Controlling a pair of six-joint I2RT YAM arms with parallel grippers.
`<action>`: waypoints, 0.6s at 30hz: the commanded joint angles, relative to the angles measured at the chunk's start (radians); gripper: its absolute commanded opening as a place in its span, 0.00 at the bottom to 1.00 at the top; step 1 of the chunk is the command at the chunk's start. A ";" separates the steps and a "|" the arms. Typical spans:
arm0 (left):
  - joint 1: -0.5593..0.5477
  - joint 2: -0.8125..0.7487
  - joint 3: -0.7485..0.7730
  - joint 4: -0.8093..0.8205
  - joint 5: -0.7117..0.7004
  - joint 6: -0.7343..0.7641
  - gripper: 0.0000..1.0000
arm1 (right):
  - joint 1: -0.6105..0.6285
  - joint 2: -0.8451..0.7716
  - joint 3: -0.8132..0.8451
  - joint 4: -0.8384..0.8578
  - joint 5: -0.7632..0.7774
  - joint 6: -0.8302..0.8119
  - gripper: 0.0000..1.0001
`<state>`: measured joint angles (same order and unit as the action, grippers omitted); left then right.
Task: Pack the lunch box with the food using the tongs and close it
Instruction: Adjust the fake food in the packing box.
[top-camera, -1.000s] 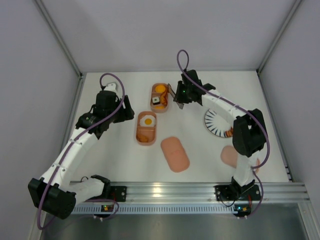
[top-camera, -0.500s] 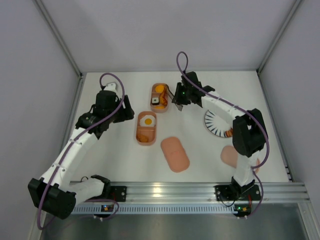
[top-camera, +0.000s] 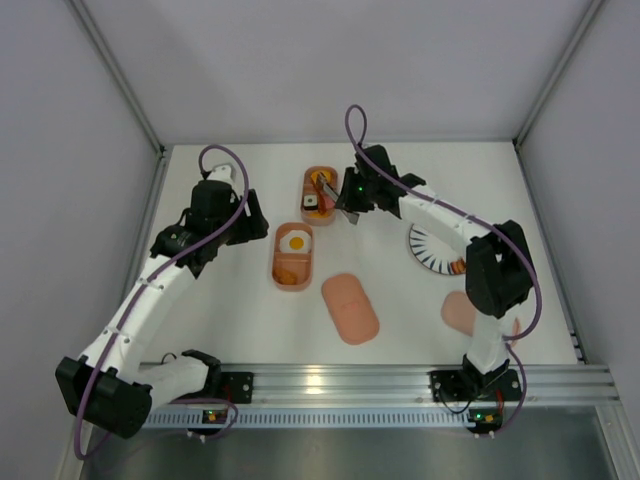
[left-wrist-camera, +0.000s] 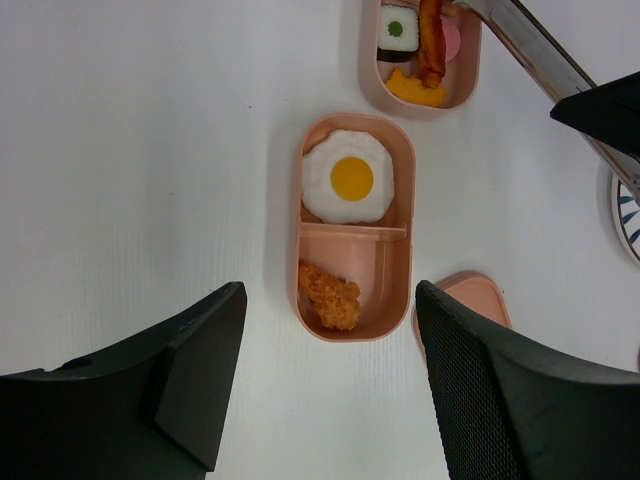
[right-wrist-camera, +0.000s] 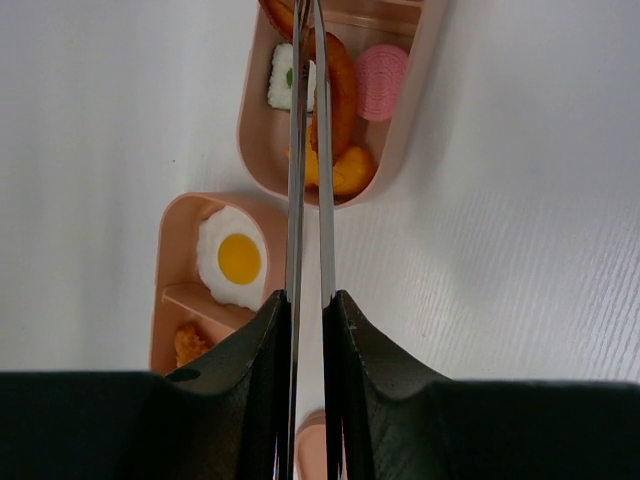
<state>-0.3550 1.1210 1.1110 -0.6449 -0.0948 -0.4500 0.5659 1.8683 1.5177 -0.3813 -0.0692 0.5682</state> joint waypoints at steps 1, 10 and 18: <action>0.005 -0.021 0.035 0.008 -0.003 0.002 0.74 | 0.026 -0.066 -0.001 0.076 -0.006 -0.011 0.11; 0.004 -0.030 0.033 0.007 -0.005 0.002 0.74 | 0.060 -0.041 0.015 0.065 0.006 -0.011 0.11; 0.005 -0.038 0.032 0.001 -0.008 0.007 0.74 | 0.074 -0.021 0.013 0.042 0.034 -0.002 0.10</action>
<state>-0.3550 1.1126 1.1110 -0.6495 -0.0948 -0.4496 0.6266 1.8622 1.5177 -0.3824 -0.0597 0.5682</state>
